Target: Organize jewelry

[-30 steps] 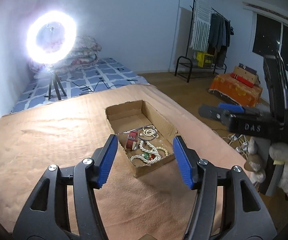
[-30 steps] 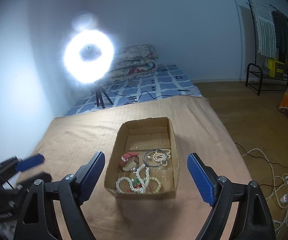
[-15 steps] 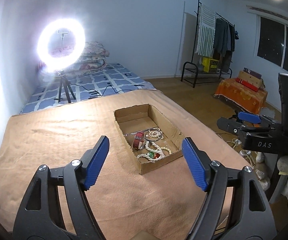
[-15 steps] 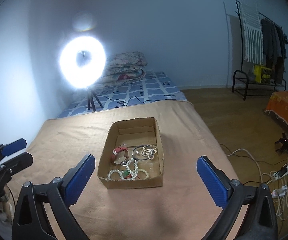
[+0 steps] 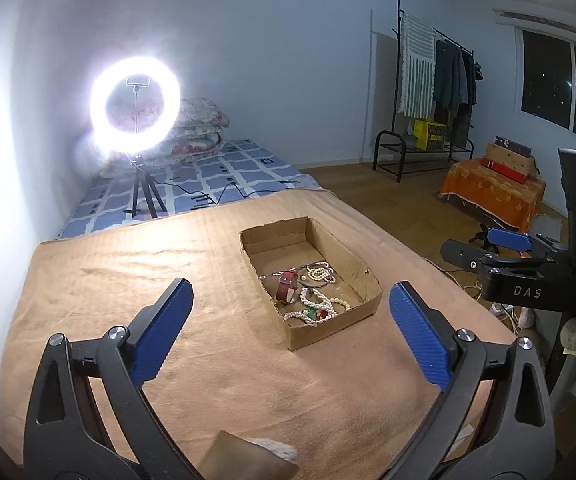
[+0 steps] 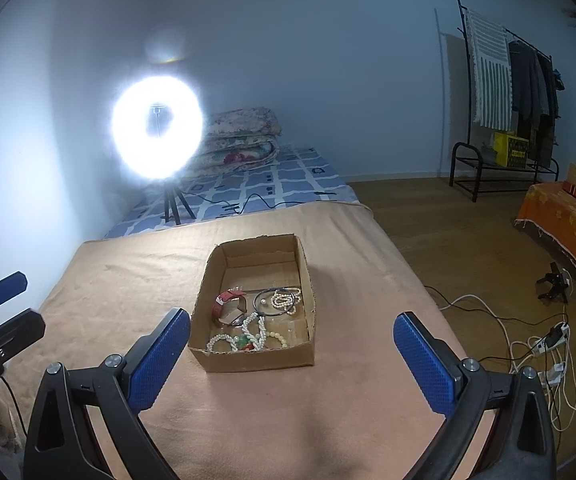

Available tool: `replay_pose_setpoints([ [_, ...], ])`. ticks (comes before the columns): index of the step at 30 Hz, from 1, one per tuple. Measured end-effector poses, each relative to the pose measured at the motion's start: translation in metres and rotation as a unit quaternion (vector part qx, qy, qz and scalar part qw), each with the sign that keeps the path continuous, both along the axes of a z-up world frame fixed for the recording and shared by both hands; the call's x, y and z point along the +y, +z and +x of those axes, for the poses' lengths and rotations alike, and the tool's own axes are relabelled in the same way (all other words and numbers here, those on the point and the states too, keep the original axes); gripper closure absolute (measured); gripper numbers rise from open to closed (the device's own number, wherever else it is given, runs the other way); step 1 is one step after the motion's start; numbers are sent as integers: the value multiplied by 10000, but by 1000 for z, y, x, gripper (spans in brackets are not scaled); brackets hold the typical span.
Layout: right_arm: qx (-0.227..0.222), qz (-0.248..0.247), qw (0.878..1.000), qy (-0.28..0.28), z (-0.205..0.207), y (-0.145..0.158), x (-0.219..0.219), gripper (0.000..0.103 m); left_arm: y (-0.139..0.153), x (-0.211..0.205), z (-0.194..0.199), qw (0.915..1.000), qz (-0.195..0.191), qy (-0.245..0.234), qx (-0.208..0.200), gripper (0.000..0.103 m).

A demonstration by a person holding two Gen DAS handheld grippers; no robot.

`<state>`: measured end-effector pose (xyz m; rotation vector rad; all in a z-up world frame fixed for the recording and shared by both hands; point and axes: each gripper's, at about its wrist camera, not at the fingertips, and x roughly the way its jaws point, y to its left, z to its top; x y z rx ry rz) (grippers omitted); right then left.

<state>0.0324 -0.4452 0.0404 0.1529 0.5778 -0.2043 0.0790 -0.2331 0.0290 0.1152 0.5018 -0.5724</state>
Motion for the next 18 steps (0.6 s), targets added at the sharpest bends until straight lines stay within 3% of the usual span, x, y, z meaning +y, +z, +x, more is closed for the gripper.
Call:
replay_pose_setpoints([
  [18,-122,-155,9998,-27,-5,8,12,0,7,8,-3,9999,-6,109,-20,0],
])
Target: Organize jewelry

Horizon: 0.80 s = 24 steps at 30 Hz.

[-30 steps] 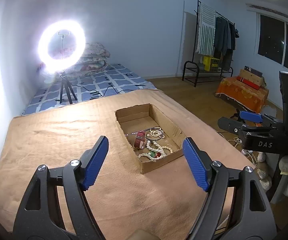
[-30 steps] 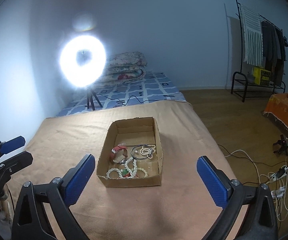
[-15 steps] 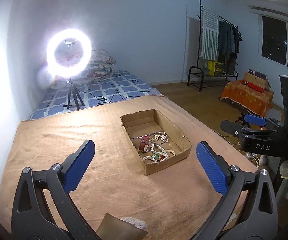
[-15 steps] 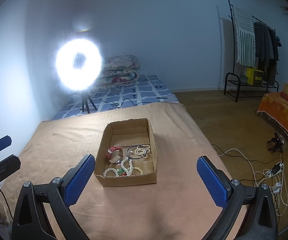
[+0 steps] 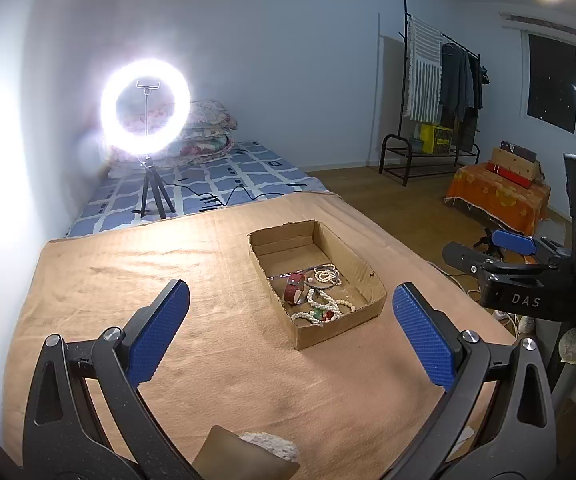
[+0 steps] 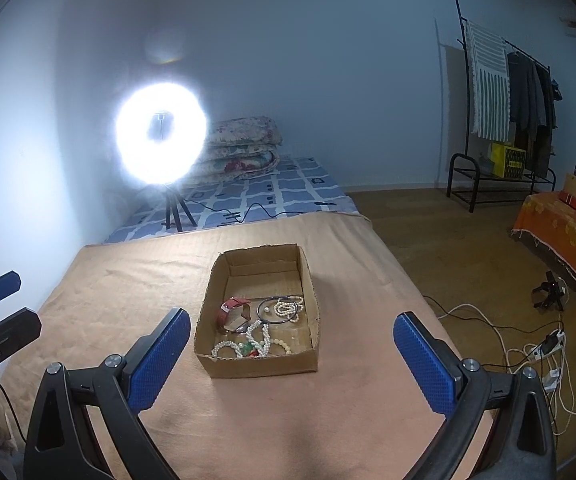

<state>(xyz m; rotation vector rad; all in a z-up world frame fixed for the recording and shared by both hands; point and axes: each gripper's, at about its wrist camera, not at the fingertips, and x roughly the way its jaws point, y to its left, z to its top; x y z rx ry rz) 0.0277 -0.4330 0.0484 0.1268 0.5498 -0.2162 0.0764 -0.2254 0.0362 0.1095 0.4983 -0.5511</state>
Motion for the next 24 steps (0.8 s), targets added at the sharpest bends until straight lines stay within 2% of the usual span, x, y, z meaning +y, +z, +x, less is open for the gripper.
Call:
replay_pose_setpoints([
  [24,99,20,9999,-31,1,-7,1,0,-1,6,-1,9999,83,50,-66,0],
])
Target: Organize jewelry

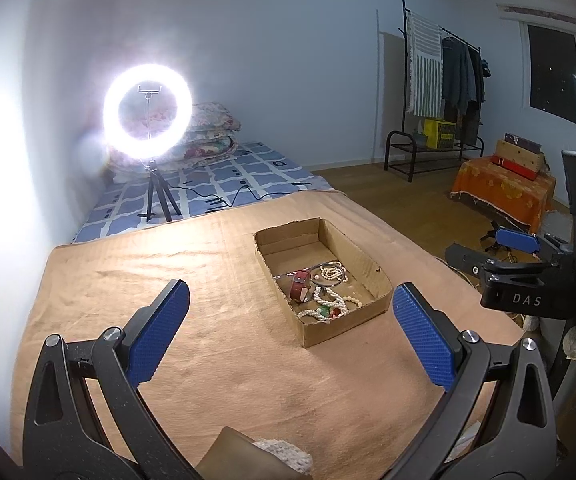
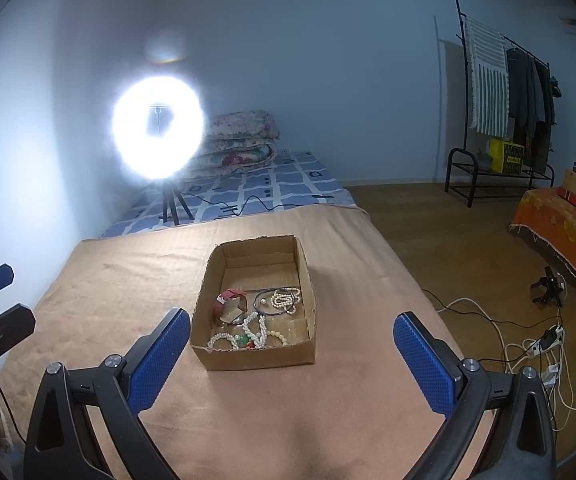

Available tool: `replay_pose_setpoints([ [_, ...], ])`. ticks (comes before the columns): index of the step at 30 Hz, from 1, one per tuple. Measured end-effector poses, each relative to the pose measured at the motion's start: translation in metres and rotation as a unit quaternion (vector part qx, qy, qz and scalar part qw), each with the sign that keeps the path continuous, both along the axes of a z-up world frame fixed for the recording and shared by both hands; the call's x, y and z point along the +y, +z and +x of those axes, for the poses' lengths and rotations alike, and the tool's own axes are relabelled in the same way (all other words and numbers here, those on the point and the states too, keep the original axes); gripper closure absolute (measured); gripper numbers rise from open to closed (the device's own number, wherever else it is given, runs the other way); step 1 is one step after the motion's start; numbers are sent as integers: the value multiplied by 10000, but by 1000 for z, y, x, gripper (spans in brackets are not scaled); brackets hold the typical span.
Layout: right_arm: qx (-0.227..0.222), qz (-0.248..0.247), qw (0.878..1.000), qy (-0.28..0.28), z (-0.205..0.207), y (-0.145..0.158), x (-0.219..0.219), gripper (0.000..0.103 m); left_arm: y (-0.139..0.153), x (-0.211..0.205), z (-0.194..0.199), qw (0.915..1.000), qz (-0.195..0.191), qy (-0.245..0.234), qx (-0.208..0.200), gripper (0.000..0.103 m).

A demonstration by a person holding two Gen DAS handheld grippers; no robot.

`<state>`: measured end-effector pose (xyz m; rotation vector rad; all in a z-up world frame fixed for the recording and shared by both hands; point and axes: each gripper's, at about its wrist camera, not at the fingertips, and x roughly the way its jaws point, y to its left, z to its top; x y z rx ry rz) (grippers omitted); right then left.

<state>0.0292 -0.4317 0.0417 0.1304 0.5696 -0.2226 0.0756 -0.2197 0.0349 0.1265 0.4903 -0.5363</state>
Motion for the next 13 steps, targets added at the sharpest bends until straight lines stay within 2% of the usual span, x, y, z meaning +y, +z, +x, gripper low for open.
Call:
replay_pose_setpoints([
  [13,59,-53,10000,40,4,-6,5,0,3,11,6,9999,-90,117,-53,0],
])
